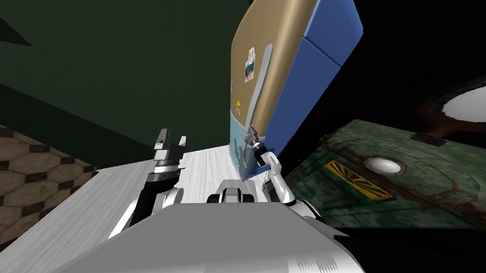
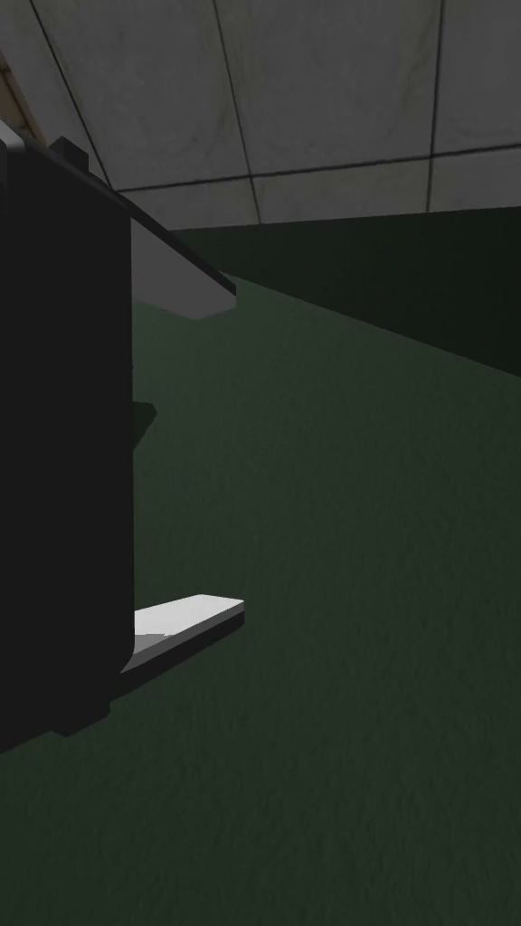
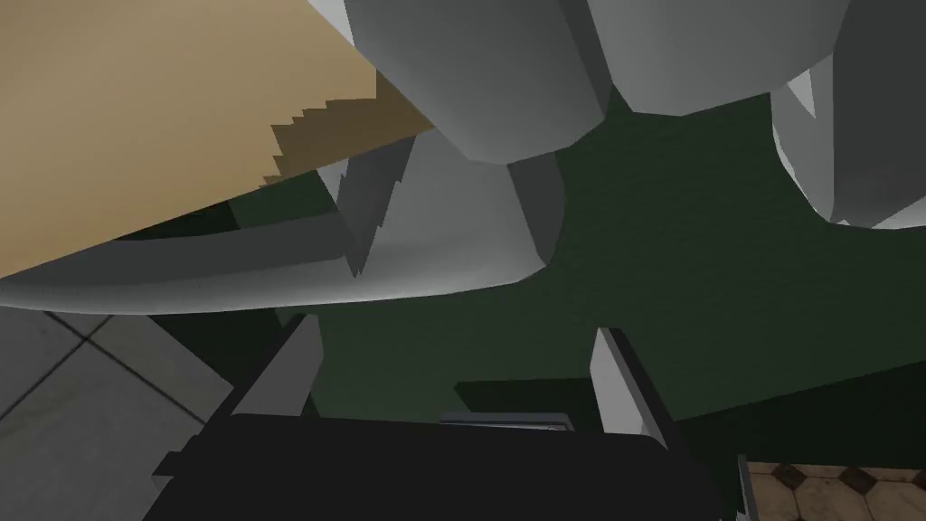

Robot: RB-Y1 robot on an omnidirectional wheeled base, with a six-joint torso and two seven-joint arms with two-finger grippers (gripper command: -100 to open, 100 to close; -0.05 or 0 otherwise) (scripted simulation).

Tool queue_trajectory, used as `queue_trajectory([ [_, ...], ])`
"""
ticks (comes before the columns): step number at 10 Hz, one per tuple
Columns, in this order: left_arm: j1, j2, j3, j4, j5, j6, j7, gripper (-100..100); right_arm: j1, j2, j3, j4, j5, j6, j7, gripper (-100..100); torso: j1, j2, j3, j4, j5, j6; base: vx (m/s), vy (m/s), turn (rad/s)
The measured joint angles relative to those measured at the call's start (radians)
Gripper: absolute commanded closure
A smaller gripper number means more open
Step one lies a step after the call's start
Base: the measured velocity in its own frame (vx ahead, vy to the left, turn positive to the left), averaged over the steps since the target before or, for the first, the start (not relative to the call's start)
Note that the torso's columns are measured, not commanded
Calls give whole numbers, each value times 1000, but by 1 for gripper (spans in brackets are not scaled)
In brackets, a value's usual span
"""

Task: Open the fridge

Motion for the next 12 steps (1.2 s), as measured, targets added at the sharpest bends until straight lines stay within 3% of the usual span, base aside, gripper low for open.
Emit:
queue_trajectory([
  [6, 0, 0, 0, 0, 0, 0, 0, 0, -49, -73, 30, 77, 87, 33, 125, -100, -1, -17, -12, -2, 0, -1, 31, 23, -54],
  [10, 0, 0, 0, 0, 0, 0, 0, 0, -75, -119, 43, 98, 79, 35, 92, -100, 7, -20, -14, 0, 3, -7, -12, 52, -7],
  [11, 0, 0, 0, 0, 0, 0, 0, 0, -74, -120, 43, 98, 78, 35, 91, 100, 5, -18, -12, -3, 2, -6, 12, -42, 0],
  [12, 0, 0, 0, 0, 0, 0, 0, 0, -73, -106, 38, 89, 81, 36, 100, 100, 1, -18, -12, -6, 1, -6, 7, -71, 16],
])
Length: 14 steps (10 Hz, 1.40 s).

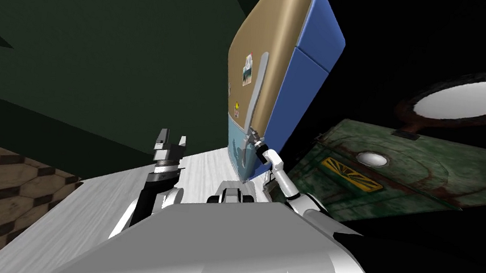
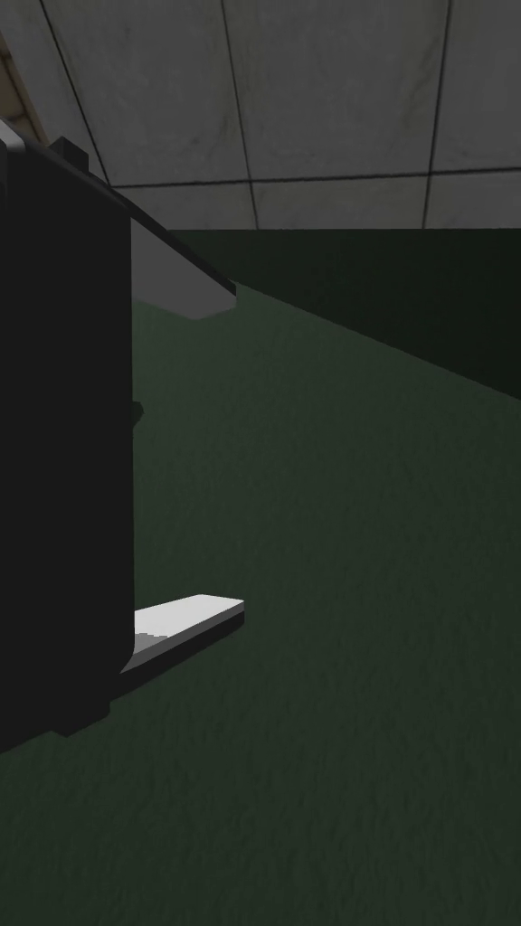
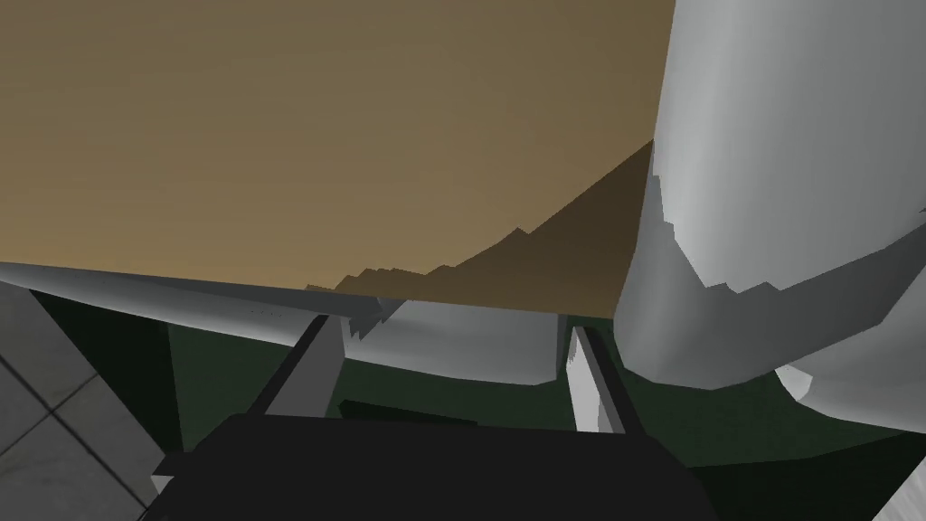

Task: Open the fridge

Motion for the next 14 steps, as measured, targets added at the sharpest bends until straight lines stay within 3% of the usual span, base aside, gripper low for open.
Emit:
queue_trajectory([
  [4, 0, 0, 0, 0, 0, 0, 0, 0, 6, 22, -17, -3, 4, 11, 26, 100, 13, 7, 5, 0, 4, 0, -30, 154, -47],
  [8, 0, -1, -1, 0, 0, 0, 0, 0, 5, 8, -7, 6, 5, 76, 23, 100, 5, -2, -2, 3, 3, -2, -49, 285, -34],
  [11, 0, -1, -1, 0, 0, 0, 0, 0, 2, 21, -42, 39, 6, 98, 45, 100, 3, -7, -5, 3, 2, -3, -41, 316, -44],
  [14, 0, -1, -1, 0, 0, 0, 0, 0, -15, 0, -33, 48, 0, 172, 43, 100, 4, -4, -3, 3, 2, -3, -51, 332, -41],
])
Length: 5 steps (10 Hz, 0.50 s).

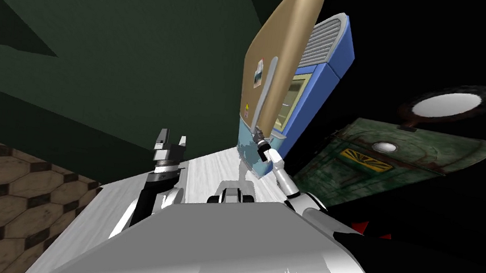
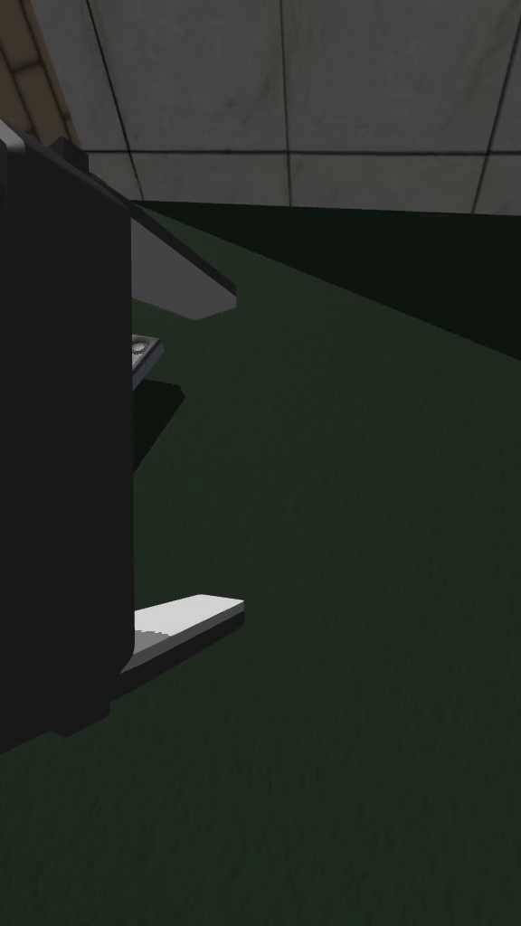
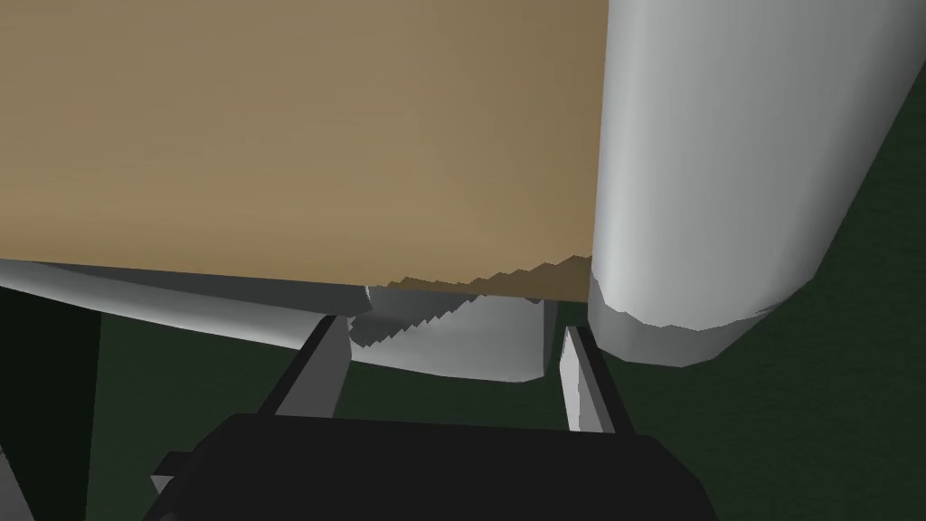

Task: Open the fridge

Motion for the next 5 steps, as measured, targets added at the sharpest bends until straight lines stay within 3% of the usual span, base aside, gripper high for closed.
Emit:
queue_trajectory([
  [3, 0, 0, 0, 0, 0, 0, 0, 0, -15, 15, -32, 30, 10, 35, 17, 100, -2, 4, 2, -1, -2, 2, -51, 330, -34],
  [5, 0, 0, 0, 0, 0, 0, 0, 0, -25, 24, -40, 37, 15, 53, 25, 100, -15, 12, 8, -1, -5, 8, -7, 188, -16],
])
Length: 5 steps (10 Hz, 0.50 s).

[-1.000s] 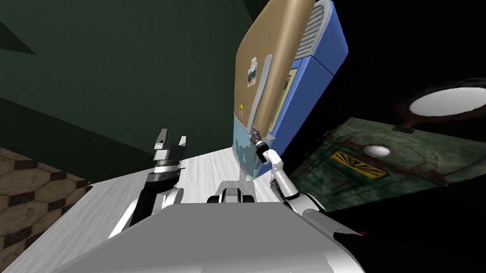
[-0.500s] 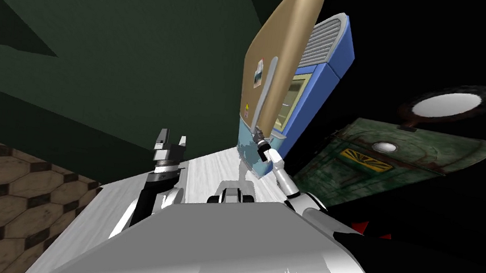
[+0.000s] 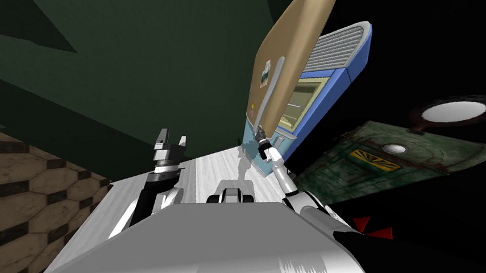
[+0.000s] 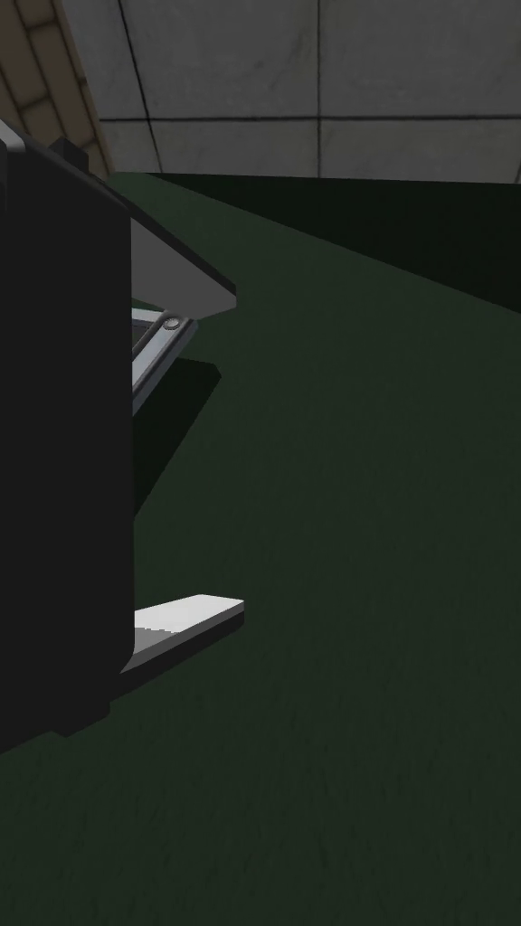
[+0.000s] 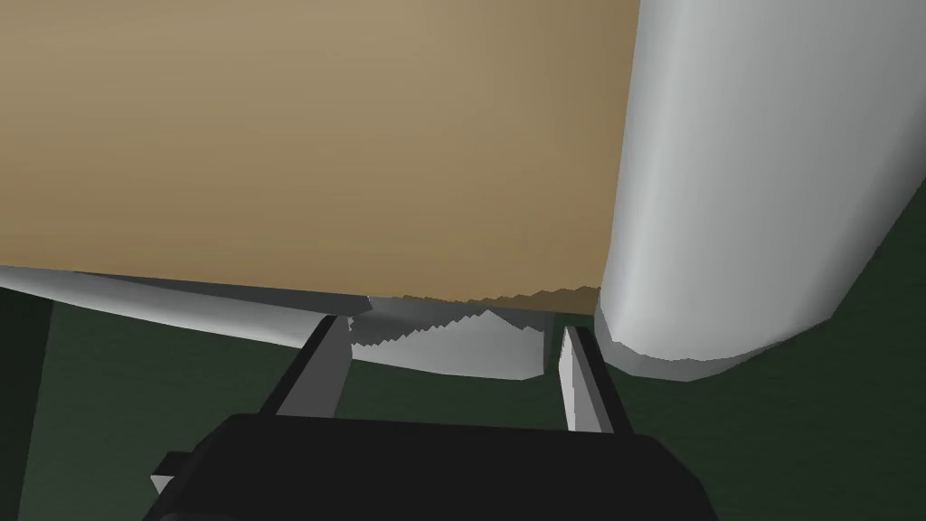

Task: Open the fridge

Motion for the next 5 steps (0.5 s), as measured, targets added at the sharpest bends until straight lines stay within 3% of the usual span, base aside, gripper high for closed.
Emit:
queue_trajectory([
  [2, 0, 0, 0, 0, 0, 0, 0, 0, 4, 16, -17, 7, 16, 23, 11, 100, 14, -6, -3, 1, 4, -2, 59, 334, -75],
  [5, 0, 0, 0, 0, 0, 0, 0, 0, 5, 16, -27, 8, 20, 85, 24, 100, 15, -7, -4, 2, 5, -4, 36, 374, -25],
])
